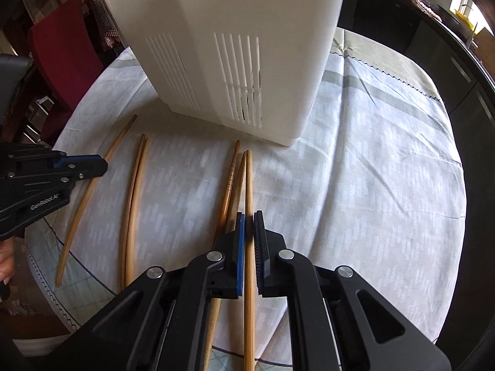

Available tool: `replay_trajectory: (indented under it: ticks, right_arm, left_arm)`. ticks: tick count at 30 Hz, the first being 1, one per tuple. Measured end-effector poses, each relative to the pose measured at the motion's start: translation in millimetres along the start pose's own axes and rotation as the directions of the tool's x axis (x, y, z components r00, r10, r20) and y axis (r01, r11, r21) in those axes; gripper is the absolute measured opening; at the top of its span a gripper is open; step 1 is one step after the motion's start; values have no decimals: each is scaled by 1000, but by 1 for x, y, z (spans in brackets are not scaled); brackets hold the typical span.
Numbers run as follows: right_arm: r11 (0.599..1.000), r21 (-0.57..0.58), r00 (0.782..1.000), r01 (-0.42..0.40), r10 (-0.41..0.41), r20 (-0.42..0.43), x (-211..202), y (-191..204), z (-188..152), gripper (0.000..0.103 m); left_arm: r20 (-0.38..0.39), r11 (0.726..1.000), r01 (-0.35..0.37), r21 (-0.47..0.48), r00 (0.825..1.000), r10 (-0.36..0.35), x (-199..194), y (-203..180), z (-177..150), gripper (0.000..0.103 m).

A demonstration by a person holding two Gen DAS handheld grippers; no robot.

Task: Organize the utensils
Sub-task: 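Grasp a wooden chopstick with the right tool while the left tool approaches another, then lift both held chopsticks upright and carry them over the white caddy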

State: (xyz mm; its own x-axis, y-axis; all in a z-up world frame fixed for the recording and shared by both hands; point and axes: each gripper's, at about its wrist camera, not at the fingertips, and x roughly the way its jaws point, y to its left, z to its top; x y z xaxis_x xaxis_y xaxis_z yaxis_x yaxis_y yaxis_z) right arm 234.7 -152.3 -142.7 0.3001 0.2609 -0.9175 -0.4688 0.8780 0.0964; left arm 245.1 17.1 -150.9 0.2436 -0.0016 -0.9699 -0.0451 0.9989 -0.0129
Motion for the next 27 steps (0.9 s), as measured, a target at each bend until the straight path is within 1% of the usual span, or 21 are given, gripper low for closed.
replay_trajectory:
  ticks: [2,4,7,9,12,14,18,21,23,27]
  right_arm:
    - [999,12,999,-30,30,30,-15,-5,-2,7]
    - [998,20,995,-59,57,76,-37,-9,-6,7]
    - [995,24,983,-93,88,161,-77,-19,-13,7]
    - [993,26,971,-113,105,217,-106,-23,-19,7]
    - [992,20,952,-123,113,284,-142,-32,-26,7]
    - [992,18,942,-127,114,315,-160,-34,-33,7]
    - [993,10,931,-120,109,347,-186,-36,-48,7]
    - [993,2,925,-116,107,365,-197,-31,-55,7]
    - [994,-2,922,-113,105,374,-200,-30,-55,7]
    - [994,-8,915,-111,106,390,-201,-32,-54,7]
  left_arm:
    - [17,1000,10,0,1000,-10,-4,3,-2,6]
    - [55,1000,16,10,998,-16,-15,5,-5,6]
    - [121,999,36,7,992,-37,-42,10,-9,6]
    - [170,999,47,12,984,-48,-63,12,-13,6]
    - [253,998,50,27,966,-55,-95,11,-24,6]
    - [294,998,60,37,953,-68,-114,9,-32,6]
    - [360,996,69,61,929,-86,-143,5,-47,6]
    - [398,995,61,81,913,-89,-159,0,-56,6]
    - [407,994,61,92,909,-93,-165,-3,-59,6]
    - [411,992,70,106,905,-108,-167,-9,-58,6]
